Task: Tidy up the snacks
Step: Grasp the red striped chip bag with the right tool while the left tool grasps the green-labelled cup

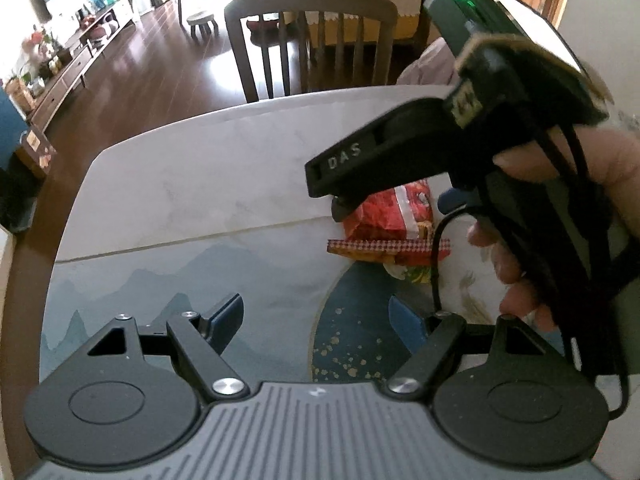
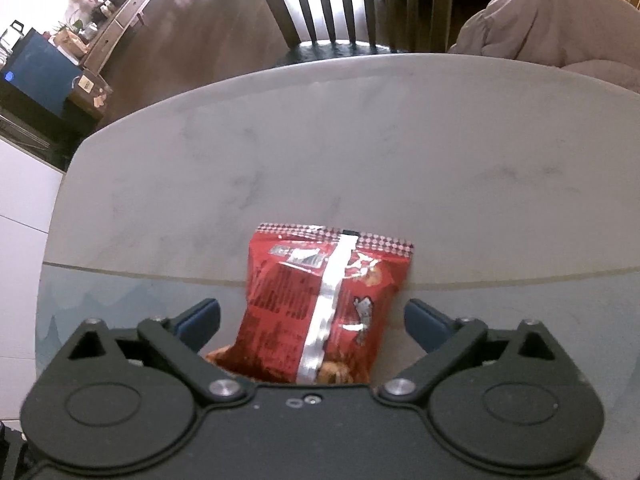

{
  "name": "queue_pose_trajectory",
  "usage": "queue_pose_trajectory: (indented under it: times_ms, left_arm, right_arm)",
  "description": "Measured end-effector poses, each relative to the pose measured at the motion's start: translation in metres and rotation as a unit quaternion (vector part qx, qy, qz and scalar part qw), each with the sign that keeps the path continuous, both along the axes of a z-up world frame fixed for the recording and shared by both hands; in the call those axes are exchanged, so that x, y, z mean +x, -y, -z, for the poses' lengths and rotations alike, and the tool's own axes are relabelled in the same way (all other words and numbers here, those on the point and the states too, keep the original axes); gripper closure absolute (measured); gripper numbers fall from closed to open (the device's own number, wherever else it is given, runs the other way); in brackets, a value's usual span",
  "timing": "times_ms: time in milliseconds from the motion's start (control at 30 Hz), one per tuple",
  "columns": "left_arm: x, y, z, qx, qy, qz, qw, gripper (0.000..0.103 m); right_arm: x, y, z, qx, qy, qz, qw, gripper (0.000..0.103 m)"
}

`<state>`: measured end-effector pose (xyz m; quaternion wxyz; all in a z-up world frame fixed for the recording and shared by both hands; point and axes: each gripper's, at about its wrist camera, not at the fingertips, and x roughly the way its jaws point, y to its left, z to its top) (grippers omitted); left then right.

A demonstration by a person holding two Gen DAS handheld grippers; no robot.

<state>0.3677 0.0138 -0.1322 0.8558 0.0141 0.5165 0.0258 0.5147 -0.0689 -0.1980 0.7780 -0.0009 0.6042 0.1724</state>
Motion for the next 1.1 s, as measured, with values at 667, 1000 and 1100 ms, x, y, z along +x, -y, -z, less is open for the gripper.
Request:
queue_pose_trajectory:
  times_ms: [667, 1000, 1100]
  left_arm:
    - [0.018, 0.013, 0.029, -0.024, -0.002, 0.019, 0.9995, 0.023]
    - [0.038, 0.031, 0.044, -0.029, -0.005, 0.039, 0.9988, 0.023]
    - [0.043, 0.032, 0.049, -0.036, -0.015, 0.023, 0.999, 0.024]
  right_arm:
    - [-0.004, 0.019, -0.008, -0.016, 0.038, -0.042, 0.998, 0.033]
    - [-0.002, 0.078, -0.022, -0.023, 0.056, -0.01, 0.998, 0.034]
    - [-0.005, 0.09, -0.022, -0.027, 0.058, -0.006, 0.998, 0.034]
